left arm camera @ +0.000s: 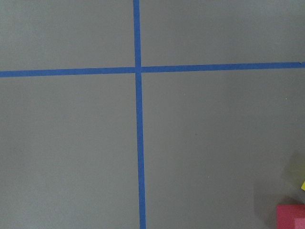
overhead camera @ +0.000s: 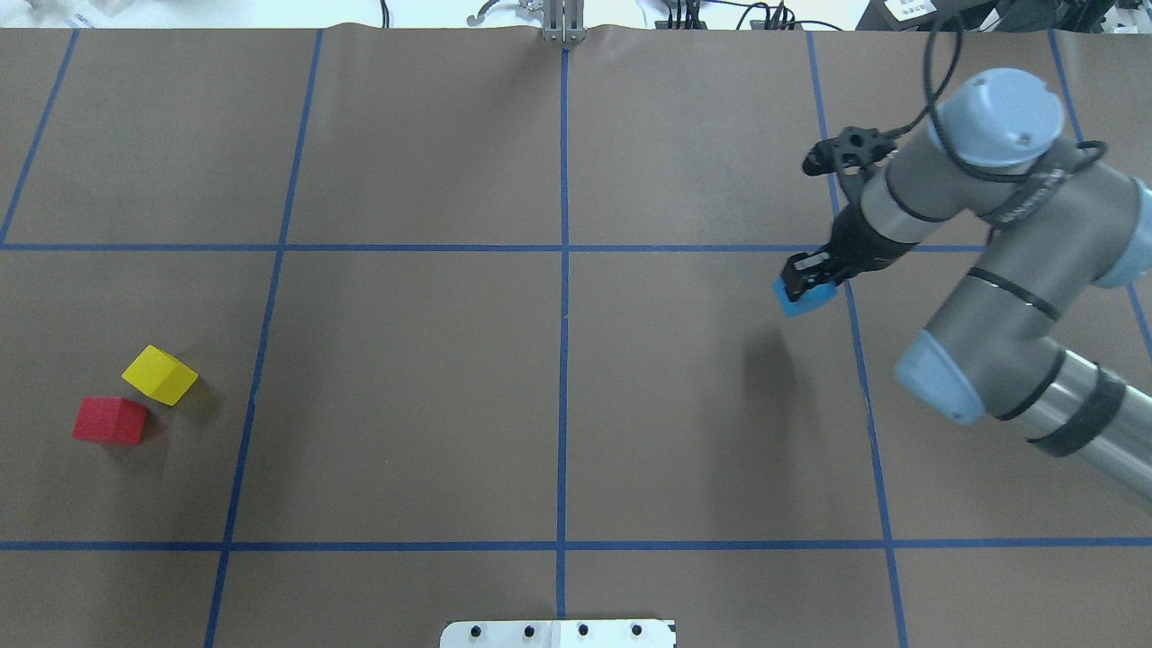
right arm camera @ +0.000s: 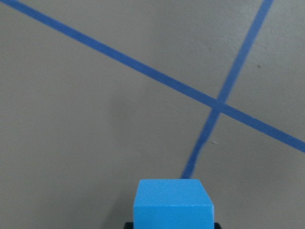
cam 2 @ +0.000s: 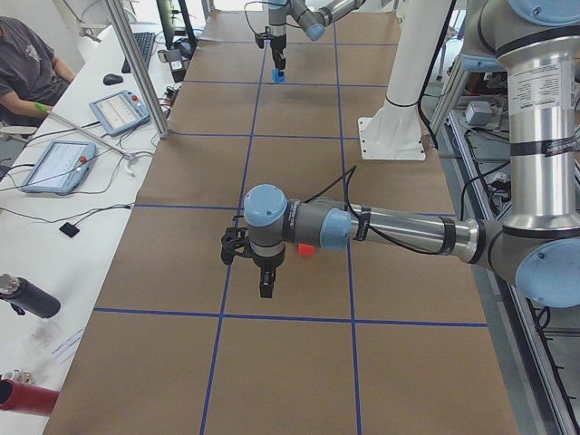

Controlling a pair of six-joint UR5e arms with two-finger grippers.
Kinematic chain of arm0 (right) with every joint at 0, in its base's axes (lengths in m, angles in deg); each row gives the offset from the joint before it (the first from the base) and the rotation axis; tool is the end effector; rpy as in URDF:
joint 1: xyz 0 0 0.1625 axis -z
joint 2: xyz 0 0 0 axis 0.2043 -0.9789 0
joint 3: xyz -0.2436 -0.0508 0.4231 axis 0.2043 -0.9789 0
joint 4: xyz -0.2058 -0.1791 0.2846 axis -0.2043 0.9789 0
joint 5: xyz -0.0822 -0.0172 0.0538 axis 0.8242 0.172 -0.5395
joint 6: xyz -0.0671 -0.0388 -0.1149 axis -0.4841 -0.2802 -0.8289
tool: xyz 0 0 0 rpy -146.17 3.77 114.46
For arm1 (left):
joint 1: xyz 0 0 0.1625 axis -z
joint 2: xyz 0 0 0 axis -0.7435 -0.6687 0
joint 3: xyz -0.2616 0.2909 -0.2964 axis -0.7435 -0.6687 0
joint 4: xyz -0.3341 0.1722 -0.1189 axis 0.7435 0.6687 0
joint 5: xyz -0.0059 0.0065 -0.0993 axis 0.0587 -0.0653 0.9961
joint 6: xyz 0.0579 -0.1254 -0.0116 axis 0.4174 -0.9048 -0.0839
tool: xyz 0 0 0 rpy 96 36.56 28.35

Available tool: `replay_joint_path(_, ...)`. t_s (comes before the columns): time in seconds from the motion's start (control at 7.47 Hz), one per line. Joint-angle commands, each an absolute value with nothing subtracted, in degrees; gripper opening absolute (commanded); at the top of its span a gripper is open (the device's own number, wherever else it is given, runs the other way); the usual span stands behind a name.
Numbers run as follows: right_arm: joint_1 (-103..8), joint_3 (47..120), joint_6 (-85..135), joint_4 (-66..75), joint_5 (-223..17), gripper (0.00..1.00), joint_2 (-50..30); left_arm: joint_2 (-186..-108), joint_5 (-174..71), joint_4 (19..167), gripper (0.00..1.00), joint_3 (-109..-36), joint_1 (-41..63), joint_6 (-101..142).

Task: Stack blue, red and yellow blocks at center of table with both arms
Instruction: 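Carry the blue cube with the right gripper to the table center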

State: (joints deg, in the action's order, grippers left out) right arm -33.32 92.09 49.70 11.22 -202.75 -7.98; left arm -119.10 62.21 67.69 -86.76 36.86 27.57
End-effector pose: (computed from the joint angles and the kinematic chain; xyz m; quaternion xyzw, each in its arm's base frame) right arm -0.4151 -0.4991 0.4329 0.0601 -0.4192 -0.1267 0.8970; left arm 0.0018 -0.4140 0.6840 0.0262 0.3875 0.0082 0.9215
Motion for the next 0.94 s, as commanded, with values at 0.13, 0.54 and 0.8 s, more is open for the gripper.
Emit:
replay_joint_path(0.13, -21.5, 80.3, 75.8, 14.2, -193.1, 0.0, 12.8, -119.3, 62.1, 69.2, 1.0, -85.9, 36.8, 27.7)
replay_joint_path(0.54, -19.1, 74.1, 82.2, 13.9, -192.6, 0.0, 17.6, -119.4, 62.2, 69.4, 1.0, -86.1, 36.8, 27.8)
replay_joint_path(0.8, -18.8, 71.7, 83.1, 13.7, -191.8, 0.0, 19.0, -119.3, 62.2, 69.4, 1.0, -86.3, 36.8, 27.8)
